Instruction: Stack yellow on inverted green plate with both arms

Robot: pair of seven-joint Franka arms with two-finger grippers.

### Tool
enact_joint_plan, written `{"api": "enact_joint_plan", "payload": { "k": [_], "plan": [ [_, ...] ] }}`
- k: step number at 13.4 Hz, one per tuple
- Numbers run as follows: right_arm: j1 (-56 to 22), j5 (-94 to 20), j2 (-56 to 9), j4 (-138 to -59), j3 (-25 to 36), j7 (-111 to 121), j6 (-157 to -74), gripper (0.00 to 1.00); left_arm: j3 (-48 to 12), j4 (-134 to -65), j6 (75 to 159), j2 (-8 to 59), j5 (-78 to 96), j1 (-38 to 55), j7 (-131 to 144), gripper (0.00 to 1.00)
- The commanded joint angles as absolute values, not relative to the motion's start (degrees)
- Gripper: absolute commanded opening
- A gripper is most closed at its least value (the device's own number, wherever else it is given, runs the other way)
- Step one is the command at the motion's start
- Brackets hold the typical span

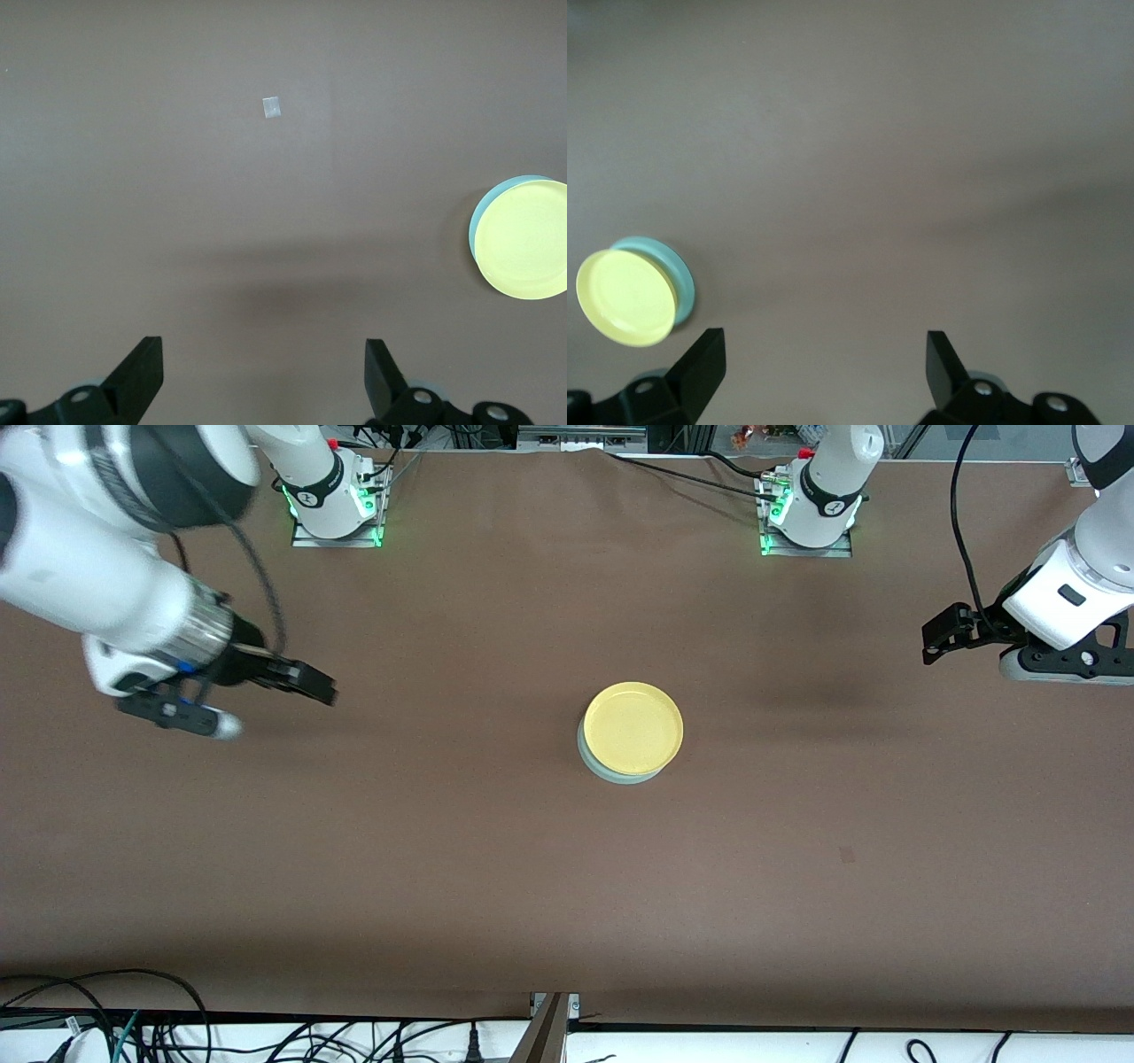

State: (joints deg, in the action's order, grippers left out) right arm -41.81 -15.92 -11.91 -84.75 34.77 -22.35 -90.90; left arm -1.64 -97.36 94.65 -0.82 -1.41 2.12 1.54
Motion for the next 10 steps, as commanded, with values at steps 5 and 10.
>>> {"api": "enact_joint_plan", "payload": {
  "k": [5,10],
  "plan": [
    [-15.17,-3.37,-4.75,-86.92,11.66,-9.24,-87.18,1.00,-2.02,-96.86,94.31,-0.88,-0.79,2.11,0.35,1.00],
    [-5.80,0.35,-3.78,-86.49,1.06,-6.42,-86.40,1.00,-2.11,-96.68,94.22,-0.79,-0.79,2.20,0.44,1.00]
  ]
}}
